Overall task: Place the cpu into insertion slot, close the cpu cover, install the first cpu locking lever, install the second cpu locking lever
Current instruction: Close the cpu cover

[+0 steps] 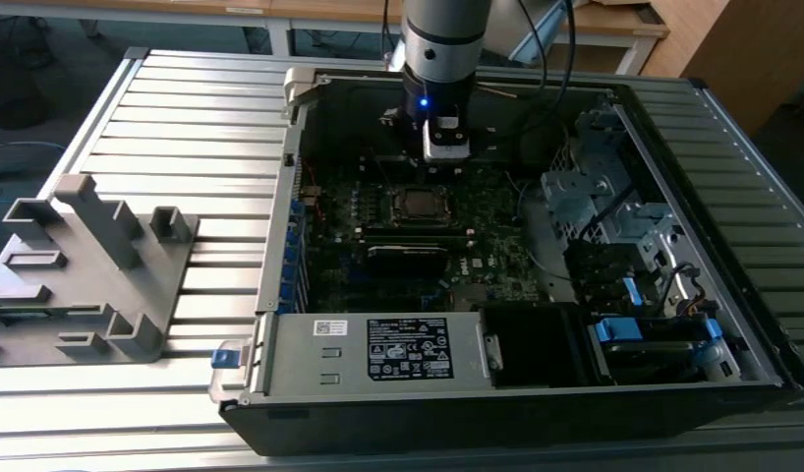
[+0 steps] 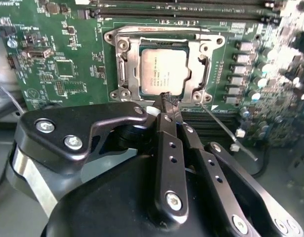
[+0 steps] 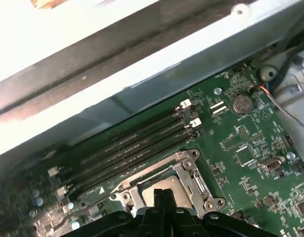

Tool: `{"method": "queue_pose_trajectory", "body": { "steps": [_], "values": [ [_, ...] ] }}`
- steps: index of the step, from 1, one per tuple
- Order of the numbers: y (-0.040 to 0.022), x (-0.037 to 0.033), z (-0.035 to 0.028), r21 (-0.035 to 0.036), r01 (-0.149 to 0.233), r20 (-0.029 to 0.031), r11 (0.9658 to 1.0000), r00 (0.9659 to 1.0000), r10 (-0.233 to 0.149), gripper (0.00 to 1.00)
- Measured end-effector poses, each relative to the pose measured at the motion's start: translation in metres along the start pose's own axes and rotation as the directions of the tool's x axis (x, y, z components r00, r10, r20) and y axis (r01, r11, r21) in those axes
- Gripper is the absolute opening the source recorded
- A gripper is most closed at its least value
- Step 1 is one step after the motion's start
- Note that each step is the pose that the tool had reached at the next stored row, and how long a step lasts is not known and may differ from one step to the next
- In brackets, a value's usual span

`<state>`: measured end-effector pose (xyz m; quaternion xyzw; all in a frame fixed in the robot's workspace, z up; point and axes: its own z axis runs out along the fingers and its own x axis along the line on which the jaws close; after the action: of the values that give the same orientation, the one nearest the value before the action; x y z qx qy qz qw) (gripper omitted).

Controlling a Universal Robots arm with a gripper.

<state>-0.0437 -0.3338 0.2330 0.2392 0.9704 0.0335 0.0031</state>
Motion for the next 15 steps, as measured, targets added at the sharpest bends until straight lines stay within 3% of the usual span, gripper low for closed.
{"method": "queue_pose_trajectory", "body": {
  "steps": [6,8,12,15],
  "values": [
    [0.0000,0.0000,0.0003,0.0255,0.074,0.0012,0.9969,0.9972,-0.074,0.11],
    [-0.0001,0.0000,0.0004,0.0280,0.107,-0.0002,0.9939,0.9943,-0.107,0.11],
    [-0.0001,0.0000,0.0010,0.0279,0.177,-0.0050,0.9837,0.9841,-0.177,0.11],
    [-0.0001,0.0000,0.0015,0.0277,0.232,-0.0087,0.9723,0.9727,-0.232,0.11]
  ]
}}
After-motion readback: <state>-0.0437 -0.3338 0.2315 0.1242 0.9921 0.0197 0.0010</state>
